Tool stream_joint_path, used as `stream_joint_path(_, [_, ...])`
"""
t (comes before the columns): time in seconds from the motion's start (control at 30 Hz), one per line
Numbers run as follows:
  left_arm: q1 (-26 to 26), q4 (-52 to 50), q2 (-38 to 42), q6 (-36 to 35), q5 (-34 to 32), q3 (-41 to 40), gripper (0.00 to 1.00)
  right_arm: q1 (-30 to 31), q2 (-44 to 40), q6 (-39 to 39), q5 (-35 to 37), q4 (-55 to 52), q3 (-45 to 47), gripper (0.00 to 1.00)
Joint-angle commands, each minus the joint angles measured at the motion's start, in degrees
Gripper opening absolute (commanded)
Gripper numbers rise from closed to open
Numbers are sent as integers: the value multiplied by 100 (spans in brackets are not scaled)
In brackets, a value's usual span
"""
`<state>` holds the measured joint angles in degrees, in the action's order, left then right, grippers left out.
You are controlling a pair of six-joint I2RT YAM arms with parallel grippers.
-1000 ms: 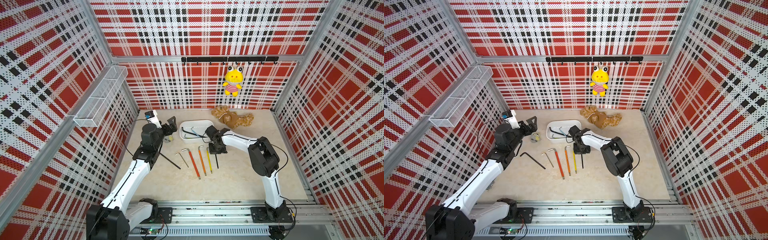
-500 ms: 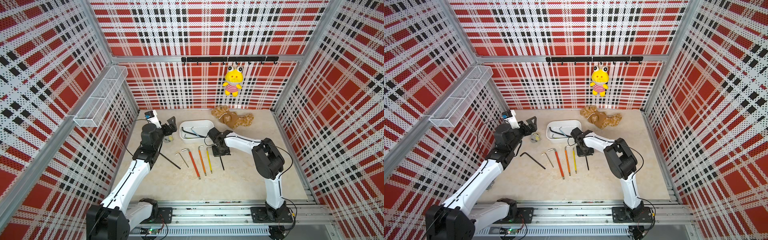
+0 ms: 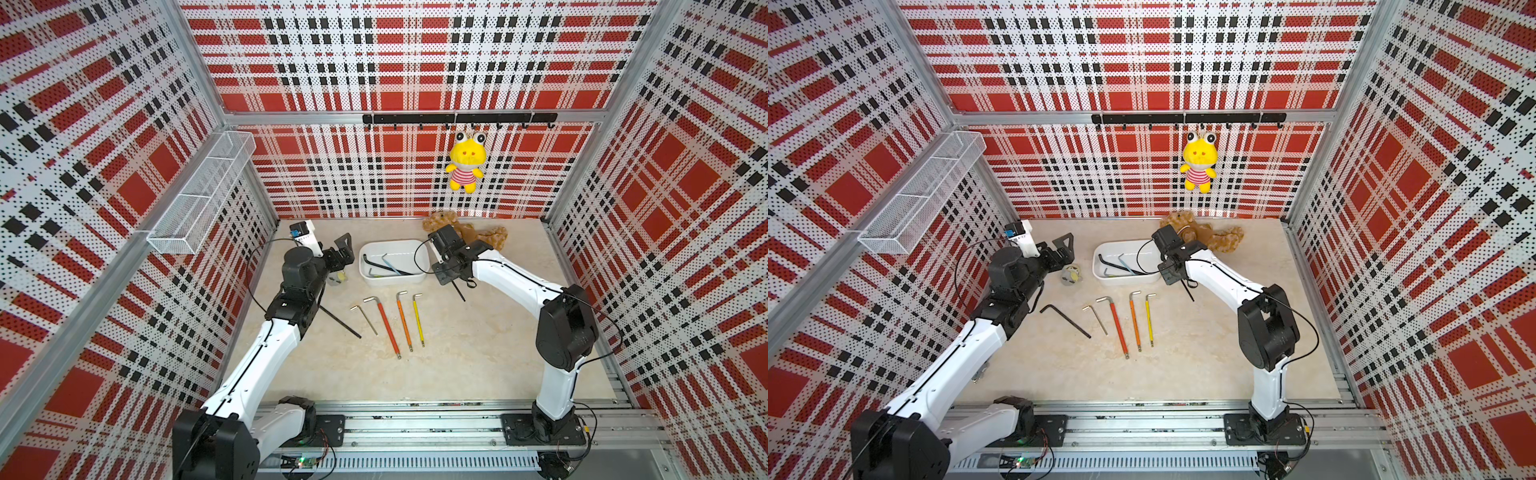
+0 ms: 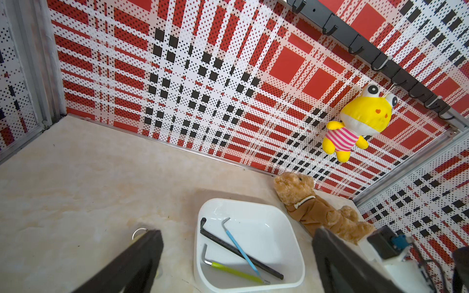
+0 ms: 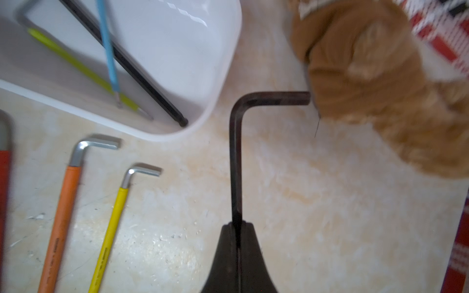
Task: Put the hex key on the desktop into the storage box
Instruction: Pick up the Allen key from the center of the board, then place the Allen key in the storage box.
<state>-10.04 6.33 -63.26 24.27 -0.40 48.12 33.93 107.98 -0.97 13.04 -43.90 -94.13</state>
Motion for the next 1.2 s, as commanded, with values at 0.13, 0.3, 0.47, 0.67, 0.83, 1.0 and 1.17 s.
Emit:
stream_joint_path(0.13, [48, 1, 174, 7, 25, -94, 99, 121, 7, 2727, -2666, 1477, -211, 0])
stream_joint_path(0.3, [47, -13, 196, 8, -2, -116, 99, 277, 1262, 3149, -2570, 703, -1850, 0])
stream_joint_path(0.47, [63, -86, 214, -7, -12, -68, 99, 342, 1991, 3252, -2691, 831, -2616, 0])
stream_joint_path(0.67, [97, -203, 240, -110, -89, -57, 99, 351, 2869, 3391, -2595, 655, -3654, 0])
stream_joint_path(0.83, [152, -211, 187, -135, -30, -57, 99, 345, 3452, 3527, -2470, 384, -4260, 0])
stream_joint_path(1.0, [230, -202, 109, -160, 10, -48, 99, 318, 3704, 3575, -2429, 357, -4272, 0])
stream_joint_path(1.17, [274, -137, 13, -160, 78, -48, 99, 303, 3921, 3548, -2498, 269, -4324, 0])
